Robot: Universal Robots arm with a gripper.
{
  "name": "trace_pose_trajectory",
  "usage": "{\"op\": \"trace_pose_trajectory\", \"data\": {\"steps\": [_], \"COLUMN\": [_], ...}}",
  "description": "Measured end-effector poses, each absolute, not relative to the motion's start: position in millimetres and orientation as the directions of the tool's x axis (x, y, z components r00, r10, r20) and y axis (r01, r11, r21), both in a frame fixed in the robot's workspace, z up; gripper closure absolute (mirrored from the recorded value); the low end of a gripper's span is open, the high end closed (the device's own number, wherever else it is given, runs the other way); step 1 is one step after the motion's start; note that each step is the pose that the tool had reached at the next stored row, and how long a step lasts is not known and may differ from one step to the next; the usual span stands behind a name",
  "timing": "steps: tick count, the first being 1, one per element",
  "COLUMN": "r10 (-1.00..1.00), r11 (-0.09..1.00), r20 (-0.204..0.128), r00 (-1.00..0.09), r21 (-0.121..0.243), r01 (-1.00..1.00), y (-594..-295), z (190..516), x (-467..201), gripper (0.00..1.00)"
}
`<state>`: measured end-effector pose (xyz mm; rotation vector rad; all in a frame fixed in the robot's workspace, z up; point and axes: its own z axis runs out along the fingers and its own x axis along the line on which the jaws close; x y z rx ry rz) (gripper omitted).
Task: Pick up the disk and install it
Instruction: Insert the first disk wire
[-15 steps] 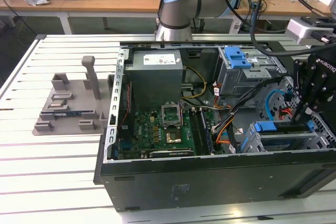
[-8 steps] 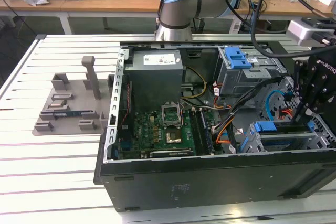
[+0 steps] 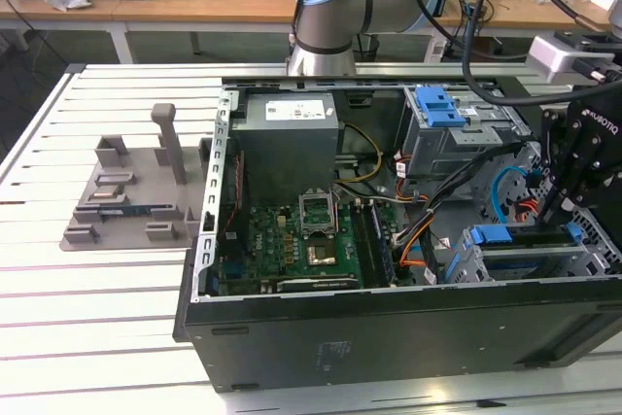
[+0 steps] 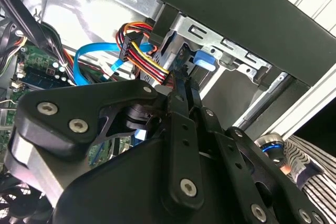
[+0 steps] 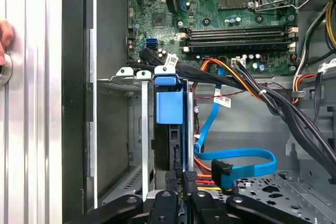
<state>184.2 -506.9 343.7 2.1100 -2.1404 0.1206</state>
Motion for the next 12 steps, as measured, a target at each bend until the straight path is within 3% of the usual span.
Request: {"op": "trace_pose_trajectory", "data": {"steps": [12], "r10": [-0.988], "r11": [0.023], "r20": [0.151], "r00": [-0.017], "r21": [0.037], "r01": [-0.999], "y": [-508.6], "z": [343.5], "x": [184.2], "gripper": [0.84]}}
